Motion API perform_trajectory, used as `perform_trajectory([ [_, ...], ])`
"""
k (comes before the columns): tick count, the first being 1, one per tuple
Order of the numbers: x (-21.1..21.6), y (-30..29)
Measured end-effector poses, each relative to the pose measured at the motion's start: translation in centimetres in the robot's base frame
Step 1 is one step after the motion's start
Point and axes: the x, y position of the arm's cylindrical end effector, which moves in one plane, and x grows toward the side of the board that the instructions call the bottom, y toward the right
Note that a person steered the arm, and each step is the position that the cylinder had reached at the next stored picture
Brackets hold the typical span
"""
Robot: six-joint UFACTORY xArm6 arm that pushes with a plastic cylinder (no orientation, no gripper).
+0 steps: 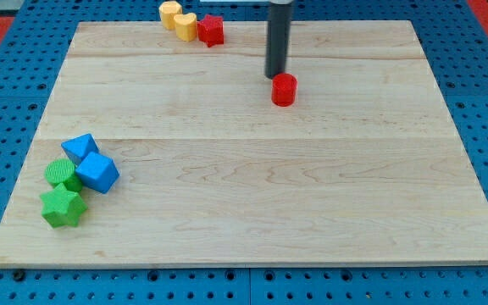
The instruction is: Push the red circle towards the center of the board
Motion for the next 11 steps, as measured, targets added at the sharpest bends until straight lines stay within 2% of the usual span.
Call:
perform_trajectory([
  [1, -0.6, -3.6],
  [2, 0.2, -3.9],
  [4, 1.5, 8.1],
  [5, 5.6, 9.2],
  [7, 6.3, 3.1],
  [8, 11.6, 3.1],
  [9, 9.7, 0.9],
  [10, 4.7, -1.0],
  [11, 2.1, -2.7],
])
